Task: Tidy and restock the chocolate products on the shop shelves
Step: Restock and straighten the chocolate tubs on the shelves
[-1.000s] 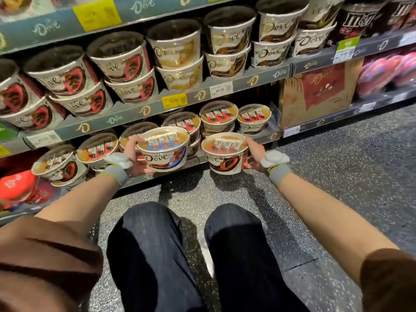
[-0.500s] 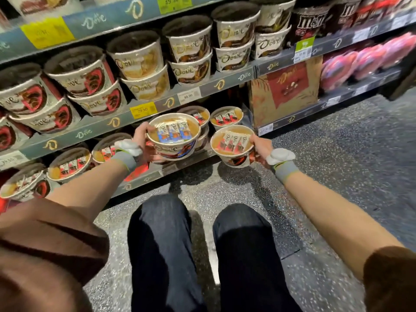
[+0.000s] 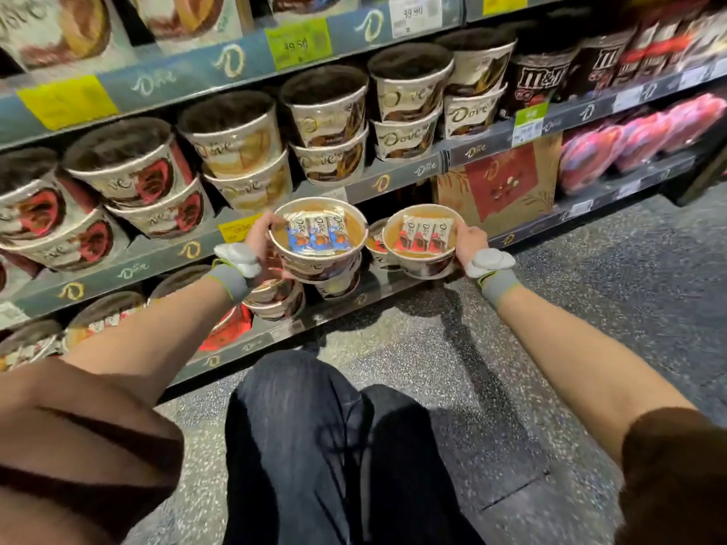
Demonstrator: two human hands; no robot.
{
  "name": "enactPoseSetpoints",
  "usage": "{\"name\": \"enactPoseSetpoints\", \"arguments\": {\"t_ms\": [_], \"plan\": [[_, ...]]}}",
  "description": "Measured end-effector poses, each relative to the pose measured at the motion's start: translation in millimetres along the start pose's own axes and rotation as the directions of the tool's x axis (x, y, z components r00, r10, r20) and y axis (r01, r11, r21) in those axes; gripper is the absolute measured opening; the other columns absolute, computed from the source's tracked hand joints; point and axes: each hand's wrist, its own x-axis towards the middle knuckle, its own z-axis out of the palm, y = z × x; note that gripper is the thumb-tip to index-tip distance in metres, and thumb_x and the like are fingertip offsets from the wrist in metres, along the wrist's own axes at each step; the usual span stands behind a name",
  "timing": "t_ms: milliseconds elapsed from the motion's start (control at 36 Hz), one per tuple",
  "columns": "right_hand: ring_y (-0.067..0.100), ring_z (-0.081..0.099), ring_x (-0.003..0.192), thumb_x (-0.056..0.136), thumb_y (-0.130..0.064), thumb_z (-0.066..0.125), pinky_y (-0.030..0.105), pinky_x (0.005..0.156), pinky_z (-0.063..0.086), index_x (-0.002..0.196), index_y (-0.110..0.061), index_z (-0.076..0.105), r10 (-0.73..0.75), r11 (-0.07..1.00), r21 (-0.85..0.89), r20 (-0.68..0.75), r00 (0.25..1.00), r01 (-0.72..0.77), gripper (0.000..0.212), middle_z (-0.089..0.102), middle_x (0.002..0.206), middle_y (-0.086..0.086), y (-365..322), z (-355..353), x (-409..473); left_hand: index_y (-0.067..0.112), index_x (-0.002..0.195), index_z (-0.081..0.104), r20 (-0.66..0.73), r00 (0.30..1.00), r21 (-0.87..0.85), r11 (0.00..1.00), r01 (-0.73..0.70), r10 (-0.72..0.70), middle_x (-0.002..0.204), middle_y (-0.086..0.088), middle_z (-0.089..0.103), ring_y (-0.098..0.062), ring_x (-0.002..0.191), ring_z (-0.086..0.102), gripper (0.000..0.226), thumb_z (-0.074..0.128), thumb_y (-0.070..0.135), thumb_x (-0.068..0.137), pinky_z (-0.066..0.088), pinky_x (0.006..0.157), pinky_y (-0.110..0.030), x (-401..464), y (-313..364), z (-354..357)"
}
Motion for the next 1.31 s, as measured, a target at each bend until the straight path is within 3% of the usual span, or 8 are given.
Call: {"name": "enactPoseSetpoints", "arguments": {"t_ms": [250, 472, 611, 722, 917, 1028, 1222, 1306], "plan": [[0.037, 0.058, 0.103, 0.100, -0.031, 0.039, 0.042, 0.087, 0.043, 0.110, 0.009, 0.060, -0.092, 0.995, -0.024, 0.038, 0.995, 0.093, 0.046, 0.062, 0.113, 0.023, -41.2, 15.8, 32.7, 0.014, 0.108, 0.069, 0.075, 0.997, 0.035, 0.999, 0.029, -0.031, 0.106, -0.011, 0.070, -0.029, 0.091, 0.063, 0.065, 0.061, 0.050, 0.055, 0.049, 0.074, -0.036, 20.9, 16.8, -8.7], [0.021, 0.043, 0.073, 0.097, -0.031, 0.048, 0.027, 0.063, 0.028, 0.062, -0.012, 0.046, -0.117, 0.993, -0.007, 0.092, 0.989, 0.119, 0.041, 0.049, 0.081, 0.012, -40.8, 20.2, 71.4, 0.015, 0.073, 0.071, 0.135, 0.991, 0.058, 0.998, -0.019, 0.011, 0.068, -0.003, 0.070, -0.019, 0.060, 0.062, 0.039, 0.040, 0.035, 0.085, 0.047, 0.048, -0.019, 28.7, 20.3, -7.1], [0.021, 0.046, 0.074, 0.095, -0.032, 0.052, 0.028, 0.066, 0.032, 0.083, 0.000, 0.064, -0.104, 0.992, -0.055, 0.144, 0.984, 0.113, 0.036, 0.053, 0.079, 0.013, -39.6, 22.5, 79.3, 0.014, 0.083, 0.067, 0.129, 0.992, 0.070, 0.997, -0.011, 0.001, 0.072, -0.005, 0.069, -0.021, 0.059, 0.061, 0.035, 0.047, 0.040, 0.070, 0.044, 0.047, -0.020, 32.5, 23.8, -13.3], [0.018, 0.029, 0.050, 0.097, -0.031, 0.050, 0.030, 0.055, 0.025, 0.052, -0.014, 0.032, -0.092, 0.985, -0.140, 0.099, 0.991, 0.105, 0.051, 0.033, 0.053, 0.007, -37.5, 32.9, 85.1, 0.015, 0.083, 0.066, 0.100, 0.995, 0.056, 0.998, -0.016, 0.010, 0.072, -0.004, 0.068, -0.020, 0.063, 0.061, 0.031, 0.043, 0.035, 0.082, 0.045, 0.048, -0.019, 34.8, 22.2, -13.1], [0.018, 0.031, 0.050, 0.099, -0.035, 0.043, 0.029, 0.062, 0.029, 0.055, -0.014, 0.033, -0.008, 0.986, -0.164, 0.039, 0.999, 0.014, 0.050, 0.035, 0.056, 0.003, -33.0, 42.8, 94.0, 0.015, 0.077, 0.054, 0.106, 0.990, 0.091, 0.990, -0.103, 0.094, 0.050, 0.008, 0.062, -0.006, 0.047, 0.057, 0.016, 0.045, 0.019, 0.089, 0.040, 0.038, -0.017, 30.3, 22.5, -11.8], [0.019, 0.033, 0.052, 0.098, -0.040, 0.045, 0.028, 0.070, 0.030, 0.056, -0.014, 0.034, 0.005, 0.986, -0.167, 0.043, 0.999, 0.002, 0.051, 0.036, 0.056, 0.003, -34.5, 53.2, 101.8, 0.012, 0.080, 0.069, 0.132, 0.991, 0.091, 0.996, -0.016, 0.004, 0.086, -0.014, 0.063, -0.026, 0.069, 0.055, 0.045, 0.052, 0.048, 0.057, 0.043, 0.054, -0.024, 34.6, 16.5, -21.6], [0.024, 0.044, 0.059, 0.096, -0.057, 0.037, 0.031, 0.078, 0.032, 0.055, -0.014, 0.040, 0.017, 0.976, -0.219, 0.077, 0.997, 0.000, 0.059, 0.042, 0.059, 0.003, -41.5, 75.3, 108.3, 0.013, 0.091, 0.067, 0.113, 0.993, 0.059, 0.997, 0.039, -0.045, 0.087, -0.007, 0.068, -0.025, 0.082, 0.059, 0.049, 0.052, 0.043, 0.056, 0.045, 0.069, -0.031, 37.3, 11.5, -25.0], [0.032, 0.058, 0.100, 0.100, -0.049, 0.029, 0.035, 0.093, 0.038, 0.099, -0.001, 0.065, 0.047, 0.956, -0.292, 0.113, 0.992, -0.012, 0.060, 0.063, 0.099, 0.015, -46.9, 78.2, 111.6, 0.015, 0.092, 0.068, 0.136, 0.989, 0.057, 0.997, 0.050, -0.057, 0.089, -0.006, 0.070, -0.025, 0.084, 0.061, 0.043, 0.051, 0.043, 0.063, 0.049, 0.069, -0.032, 40.5, 11.3, -31.4]]}}
